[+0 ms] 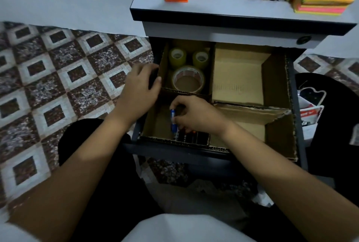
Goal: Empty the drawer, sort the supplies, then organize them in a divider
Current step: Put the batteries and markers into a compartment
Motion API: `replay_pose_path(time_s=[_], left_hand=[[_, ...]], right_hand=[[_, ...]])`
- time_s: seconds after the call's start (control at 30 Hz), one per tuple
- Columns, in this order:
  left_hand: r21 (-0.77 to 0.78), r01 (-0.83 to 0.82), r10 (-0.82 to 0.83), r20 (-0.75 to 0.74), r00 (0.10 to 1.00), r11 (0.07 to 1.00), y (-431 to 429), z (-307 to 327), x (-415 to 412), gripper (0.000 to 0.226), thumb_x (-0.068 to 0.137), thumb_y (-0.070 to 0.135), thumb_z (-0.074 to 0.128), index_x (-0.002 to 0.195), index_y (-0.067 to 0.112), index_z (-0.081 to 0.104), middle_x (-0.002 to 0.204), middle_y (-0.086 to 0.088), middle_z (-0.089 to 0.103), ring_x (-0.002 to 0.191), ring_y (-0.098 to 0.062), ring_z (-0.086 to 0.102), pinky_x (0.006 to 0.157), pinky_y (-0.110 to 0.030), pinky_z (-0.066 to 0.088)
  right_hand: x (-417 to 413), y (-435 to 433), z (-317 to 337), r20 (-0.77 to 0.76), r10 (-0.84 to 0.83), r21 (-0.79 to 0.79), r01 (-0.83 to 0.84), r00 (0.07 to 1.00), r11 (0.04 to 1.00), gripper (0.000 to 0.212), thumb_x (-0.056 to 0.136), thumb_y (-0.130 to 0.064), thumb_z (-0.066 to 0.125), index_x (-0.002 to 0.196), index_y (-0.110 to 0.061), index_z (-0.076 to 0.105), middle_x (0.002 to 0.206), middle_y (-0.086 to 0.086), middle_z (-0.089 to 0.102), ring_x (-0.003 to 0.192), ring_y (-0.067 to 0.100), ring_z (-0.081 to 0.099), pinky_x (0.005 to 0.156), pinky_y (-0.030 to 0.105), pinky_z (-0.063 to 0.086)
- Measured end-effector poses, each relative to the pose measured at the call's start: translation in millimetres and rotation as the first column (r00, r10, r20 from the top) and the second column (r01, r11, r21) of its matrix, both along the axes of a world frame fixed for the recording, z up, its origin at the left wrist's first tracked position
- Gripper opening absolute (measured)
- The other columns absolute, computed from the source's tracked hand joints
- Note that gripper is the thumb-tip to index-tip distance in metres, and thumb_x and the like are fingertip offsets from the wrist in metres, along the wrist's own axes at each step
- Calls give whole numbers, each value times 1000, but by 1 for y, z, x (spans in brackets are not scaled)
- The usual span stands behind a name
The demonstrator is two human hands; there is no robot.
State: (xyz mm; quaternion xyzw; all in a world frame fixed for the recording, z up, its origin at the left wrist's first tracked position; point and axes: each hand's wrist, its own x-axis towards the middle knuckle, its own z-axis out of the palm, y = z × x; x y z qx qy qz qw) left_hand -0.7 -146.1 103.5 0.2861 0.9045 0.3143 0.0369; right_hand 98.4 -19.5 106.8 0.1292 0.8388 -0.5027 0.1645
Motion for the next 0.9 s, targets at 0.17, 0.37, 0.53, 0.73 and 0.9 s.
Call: replay_pose_path(time_s=[0.17, 0.37, 0.53, 0.73, 0.9], left_hand=[[-1, 4, -4, 154, 988, 1000, 4, -18, 3, 53, 100, 29, 40, 148, 16, 22, 150, -8, 30, 135, -19, 32, 96, -18, 25], [37, -40, 32, 192, 981, 999, 3, -25, 1, 56, 100, 32, 40, 149, 16, 20, 153, -5, 28, 140, -16, 26, 101, -18, 21], [50, -61, 50, 188, 981, 997, 3, -28, 1, 56, 99, 33, 41, 149, 17, 21, 152, -4, 30, 139, -15, 27, 101, -18, 21], [65, -64, 51, 183, 982, 996, 2, -30, 1, 55, 99, 33, 41, 149, 18, 21, 152, -4, 30, 139, -15, 27, 104, -20, 22], [80, -63, 48, 185, 982, 995, 2, -31, 0, 55, 99, 33, 42, 149, 18, 22, 152, -3, 30, 140, -15, 26, 105, -21, 22]], right_hand=[[-18, -10, -13, -16, 89, 143, -86, 996, 986, 32, 83, -15, 67, 114, -14, 58, 106, 4, 61, 79, 10, 52, 58, 18, 39], [-22, -10, -29, 68, 81, 160, -91, 994, 983, 27, 85, -12, 65, 111, -9, 59, 110, 7, 62, 87, 13, 52, 61, 22, 38], [-25, -9, -37, 157, 65, 200, -96, 985, 975, 10, 87, -12, 60, 96, -8, 61, 92, 8, 60, 80, 18, 56, 50, 20, 37], [-28, -12, -43, 178, 91, 289, -141, 980, 947, 21, 88, -9, 59, 109, -4, 63, 110, 13, 64, 99, 24, 61, 72, 25, 45], [-27, -12, -43, 190, 147, 299, -200, 971, 933, 24, 88, -8, 59, 111, -4, 65, 112, 12, 65, 102, 23, 61, 73, 22, 44]])
